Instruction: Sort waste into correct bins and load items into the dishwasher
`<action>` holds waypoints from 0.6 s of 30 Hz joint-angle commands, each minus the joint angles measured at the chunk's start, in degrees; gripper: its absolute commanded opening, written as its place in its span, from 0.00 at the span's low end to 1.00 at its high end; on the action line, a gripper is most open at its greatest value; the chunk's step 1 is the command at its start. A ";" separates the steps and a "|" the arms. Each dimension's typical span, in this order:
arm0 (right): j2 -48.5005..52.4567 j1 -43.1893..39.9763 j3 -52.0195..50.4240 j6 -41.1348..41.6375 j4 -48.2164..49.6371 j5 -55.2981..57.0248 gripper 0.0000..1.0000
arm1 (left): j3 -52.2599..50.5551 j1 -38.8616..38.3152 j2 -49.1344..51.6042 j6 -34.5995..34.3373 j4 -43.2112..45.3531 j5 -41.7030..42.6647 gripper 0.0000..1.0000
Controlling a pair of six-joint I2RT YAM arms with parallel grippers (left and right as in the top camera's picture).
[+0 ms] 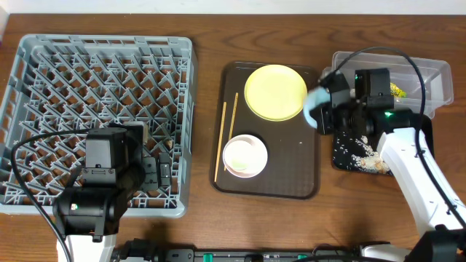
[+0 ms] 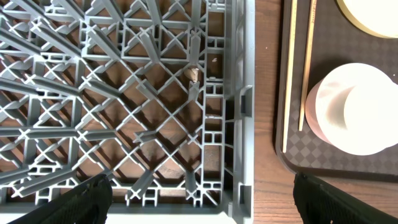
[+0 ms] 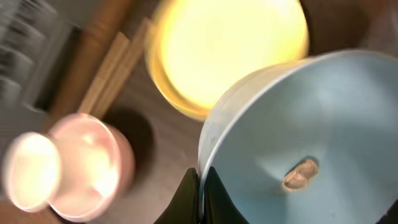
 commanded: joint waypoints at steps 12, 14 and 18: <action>4.57 14.80 1.70 -2.08 26.49 15.69 0.01 | 1.18 0.28 -0.02 -0.09 -0.15 0.76 0.95; 7.10 15.96 1.70 -3.80 28.11 17.05 0.01 | 1.18 0.28 -0.02 -0.11 -0.13 0.76 0.95; 12.52 17.31 1.70 -4.63 29.31 18.56 0.01 | 1.18 0.28 -0.02 -0.11 -0.15 0.79 0.95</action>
